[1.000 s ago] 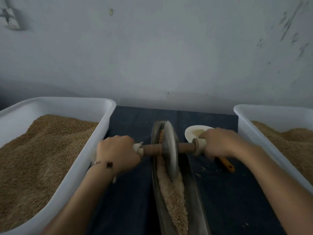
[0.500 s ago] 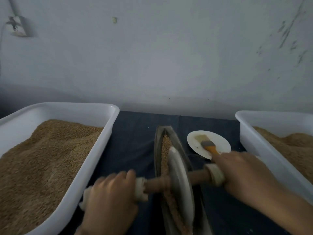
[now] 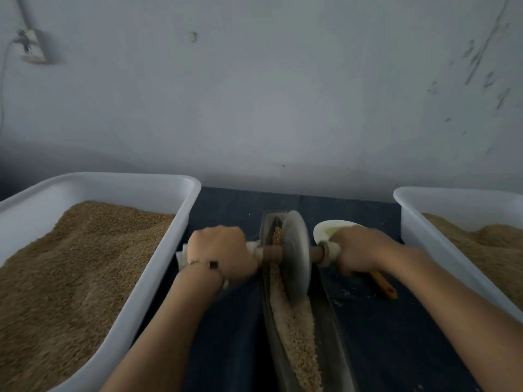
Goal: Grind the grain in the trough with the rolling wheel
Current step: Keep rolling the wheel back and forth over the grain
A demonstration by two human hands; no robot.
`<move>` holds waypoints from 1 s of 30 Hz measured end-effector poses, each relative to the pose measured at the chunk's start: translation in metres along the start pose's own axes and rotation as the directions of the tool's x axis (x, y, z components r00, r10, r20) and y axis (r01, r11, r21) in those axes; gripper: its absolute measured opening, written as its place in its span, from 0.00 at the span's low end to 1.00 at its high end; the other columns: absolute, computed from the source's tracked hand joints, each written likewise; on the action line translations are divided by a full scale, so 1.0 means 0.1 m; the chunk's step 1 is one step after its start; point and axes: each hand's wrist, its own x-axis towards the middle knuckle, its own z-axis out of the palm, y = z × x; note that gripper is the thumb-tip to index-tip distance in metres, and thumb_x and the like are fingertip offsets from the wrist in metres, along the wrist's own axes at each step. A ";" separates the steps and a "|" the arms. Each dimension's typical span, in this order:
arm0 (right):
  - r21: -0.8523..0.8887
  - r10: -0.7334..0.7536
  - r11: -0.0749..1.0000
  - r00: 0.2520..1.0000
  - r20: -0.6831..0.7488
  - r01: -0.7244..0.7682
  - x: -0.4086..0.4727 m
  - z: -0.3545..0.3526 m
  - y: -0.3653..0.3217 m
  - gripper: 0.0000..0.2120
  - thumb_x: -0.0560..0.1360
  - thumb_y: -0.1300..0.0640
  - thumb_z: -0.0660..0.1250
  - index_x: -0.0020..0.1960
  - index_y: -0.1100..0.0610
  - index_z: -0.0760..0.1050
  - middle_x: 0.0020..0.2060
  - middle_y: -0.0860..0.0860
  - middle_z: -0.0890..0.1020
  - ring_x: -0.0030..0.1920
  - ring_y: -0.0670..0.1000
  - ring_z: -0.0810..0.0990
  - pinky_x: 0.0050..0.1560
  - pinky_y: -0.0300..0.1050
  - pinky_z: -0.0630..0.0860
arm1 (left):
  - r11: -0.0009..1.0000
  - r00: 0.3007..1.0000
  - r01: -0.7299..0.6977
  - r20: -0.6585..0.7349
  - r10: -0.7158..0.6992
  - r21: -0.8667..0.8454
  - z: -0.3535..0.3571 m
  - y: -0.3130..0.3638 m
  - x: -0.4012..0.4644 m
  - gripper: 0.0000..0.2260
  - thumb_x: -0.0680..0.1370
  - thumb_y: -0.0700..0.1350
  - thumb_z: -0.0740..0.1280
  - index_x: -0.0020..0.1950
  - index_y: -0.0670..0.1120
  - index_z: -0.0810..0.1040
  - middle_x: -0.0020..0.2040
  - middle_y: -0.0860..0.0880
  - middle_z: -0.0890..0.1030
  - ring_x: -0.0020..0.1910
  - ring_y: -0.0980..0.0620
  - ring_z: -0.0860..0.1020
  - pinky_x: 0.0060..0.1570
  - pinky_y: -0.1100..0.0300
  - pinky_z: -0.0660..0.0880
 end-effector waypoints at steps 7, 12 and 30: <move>-0.121 -0.049 0.993 0.886 -0.460 -0.008 -0.23 0.16 -0.15 0.06 0.65 0.52 0.65 0.41 0.47 0.70 0.36 0.44 0.75 0.38 0.50 0.76 0.30 0.42 0.57 | 0.996 0.992 0.005 -0.126 -0.016 -0.087 0.25 -0.04 -0.17 0.07 0.74 0.56 0.64 0.41 0.54 0.71 0.37 0.56 0.75 0.36 0.58 0.74 0.41 0.60 0.74; -0.199 -0.218 0.973 0.730 -0.648 0.114 -1.04 0.33 -0.31 0.24 0.43 0.62 0.80 0.34 0.52 0.72 0.28 0.47 0.75 0.27 0.49 0.72 0.30 0.38 0.57 | 0.999 0.984 -0.043 -0.175 0.038 -0.027 0.36 -0.03 -0.92 0.09 0.71 0.56 0.62 0.41 0.55 0.63 0.40 0.57 0.73 0.42 0.58 0.75 0.36 0.62 0.63; -0.002 0.069 0.998 0.996 -0.058 -0.069 -0.30 0.10 -0.09 0.07 0.67 0.54 0.64 0.44 0.47 0.74 0.38 0.45 0.76 0.41 0.51 0.75 0.34 0.44 0.63 | 0.999 0.990 0.029 0.138 -0.022 -0.045 -0.02 0.04 -0.16 0.06 0.65 0.50 0.69 0.34 0.48 0.77 0.32 0.52 0.78 0.32 0.54 0.76 0.35 0.61 0.73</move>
